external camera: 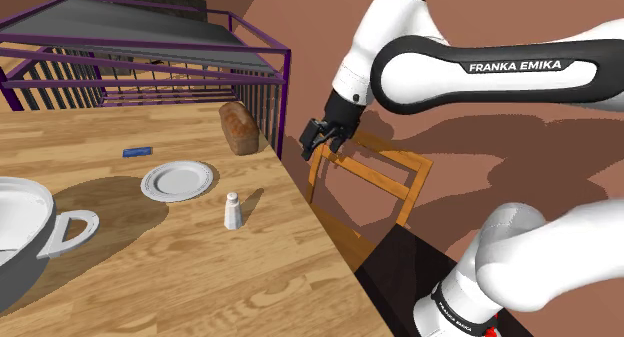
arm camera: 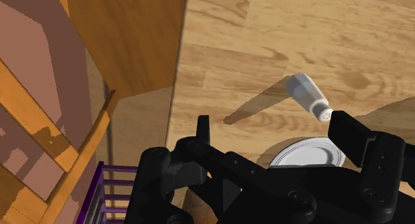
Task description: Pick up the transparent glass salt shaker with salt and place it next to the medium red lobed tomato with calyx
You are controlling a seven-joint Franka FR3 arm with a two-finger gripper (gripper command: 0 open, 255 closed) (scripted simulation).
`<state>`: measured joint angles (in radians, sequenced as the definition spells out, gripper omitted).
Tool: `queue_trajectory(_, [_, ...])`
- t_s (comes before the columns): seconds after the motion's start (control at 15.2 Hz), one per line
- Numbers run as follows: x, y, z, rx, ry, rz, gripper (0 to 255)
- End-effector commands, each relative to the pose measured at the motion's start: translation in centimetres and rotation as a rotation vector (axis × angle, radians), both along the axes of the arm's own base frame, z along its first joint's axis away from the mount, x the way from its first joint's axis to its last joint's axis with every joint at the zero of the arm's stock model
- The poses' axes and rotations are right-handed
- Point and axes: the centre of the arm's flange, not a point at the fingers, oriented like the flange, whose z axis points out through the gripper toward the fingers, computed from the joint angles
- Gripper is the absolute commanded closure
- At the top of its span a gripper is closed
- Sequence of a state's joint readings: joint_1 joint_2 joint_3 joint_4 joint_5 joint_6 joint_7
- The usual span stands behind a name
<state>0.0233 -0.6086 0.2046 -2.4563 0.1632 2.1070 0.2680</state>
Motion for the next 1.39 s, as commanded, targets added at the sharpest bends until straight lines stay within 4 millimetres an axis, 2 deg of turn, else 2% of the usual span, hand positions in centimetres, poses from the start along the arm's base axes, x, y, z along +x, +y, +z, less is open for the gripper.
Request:
queue_trajectory(0.0, [1.1, 1.9, -1.7, 0.003, -0.003, -0.021, 0])
queue_trajectory(1.06, [11.5, 14.8, -15.0, 0.013, -0.017, -0.181, 0])
queue_trajectory(1.32, [12.3, 15.3, -17.0, 0.014, -0.017, -0.187, 0])
